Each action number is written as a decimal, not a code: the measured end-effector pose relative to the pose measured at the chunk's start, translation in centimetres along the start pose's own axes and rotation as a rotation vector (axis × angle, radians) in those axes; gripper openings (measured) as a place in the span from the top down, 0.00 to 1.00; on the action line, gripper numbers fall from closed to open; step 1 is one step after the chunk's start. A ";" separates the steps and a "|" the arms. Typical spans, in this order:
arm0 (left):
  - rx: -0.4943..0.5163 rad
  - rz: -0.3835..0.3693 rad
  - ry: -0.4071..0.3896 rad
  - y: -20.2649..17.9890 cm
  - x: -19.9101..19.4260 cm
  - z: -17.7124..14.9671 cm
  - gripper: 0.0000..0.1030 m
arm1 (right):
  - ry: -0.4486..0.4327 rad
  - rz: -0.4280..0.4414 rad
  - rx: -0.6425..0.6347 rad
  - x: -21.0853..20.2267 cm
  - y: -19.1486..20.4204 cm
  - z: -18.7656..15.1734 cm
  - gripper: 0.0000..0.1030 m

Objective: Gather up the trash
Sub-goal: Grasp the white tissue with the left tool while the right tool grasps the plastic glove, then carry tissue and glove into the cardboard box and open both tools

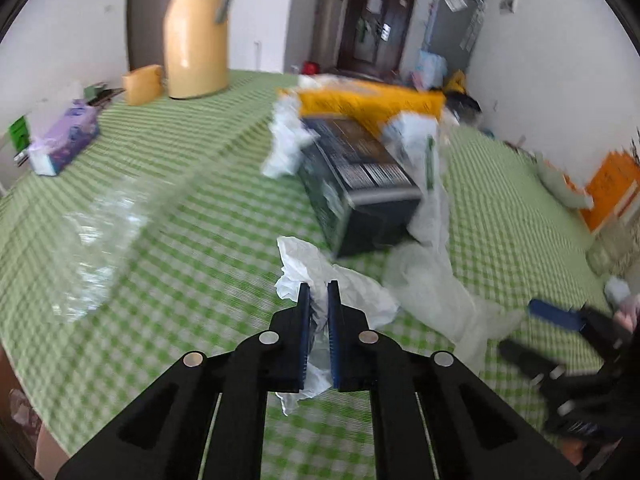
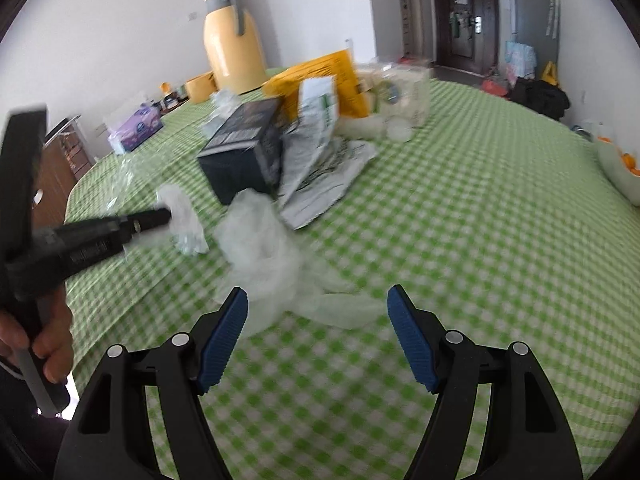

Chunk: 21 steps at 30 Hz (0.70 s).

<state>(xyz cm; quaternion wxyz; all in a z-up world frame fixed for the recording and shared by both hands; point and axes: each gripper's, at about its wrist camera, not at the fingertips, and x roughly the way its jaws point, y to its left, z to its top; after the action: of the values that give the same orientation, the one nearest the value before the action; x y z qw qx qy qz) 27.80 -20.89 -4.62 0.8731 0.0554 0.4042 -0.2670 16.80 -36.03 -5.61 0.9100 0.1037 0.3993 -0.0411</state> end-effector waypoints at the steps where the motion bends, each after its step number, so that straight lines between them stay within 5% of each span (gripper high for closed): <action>1: -0.021 0.007 -0.016 0.5 -0.6 0.2 0.95 | 0.005 0.003 -0.006 0.4 0.4 0.1 0.32; 7: -0.071 0.024 -0.082 3.0 -4.0 1.1 0.95 | 0.057 -0.043 -0.079 3.6 3.3 0.9 0.32; 8: -0.071 0.025 -0.090 3.2 -4.5 1.2 0.95 | 0.050 -0.066 -0.091 3.6 3.7 1.0 0.41; 9: -0.072 0.028 -0.100 3.5 -5.0 1.1 0.95 | 0.043 -0.066 -0.088 3.5 3.7 1.0 0.68; 12: -0.078 0.042 -0.115 4.4 -5.7 1.1 0.95 | 0.031 -0.053 -0.044 2.7 3.2 1.1 0.93; 21: -0.216 0.087 -0.164 10.7 -9.7 -1.3 0.95 | -0.112 -0.036 -0.074 -4.1 4.7 2.8 0.95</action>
<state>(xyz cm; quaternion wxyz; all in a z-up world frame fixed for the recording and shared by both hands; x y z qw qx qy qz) 27.23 -7.26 0.36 0.9148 -0.0432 0.3553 -0.1873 16.79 -32.10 -0.07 0.9332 0.0606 0.3509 -0.0485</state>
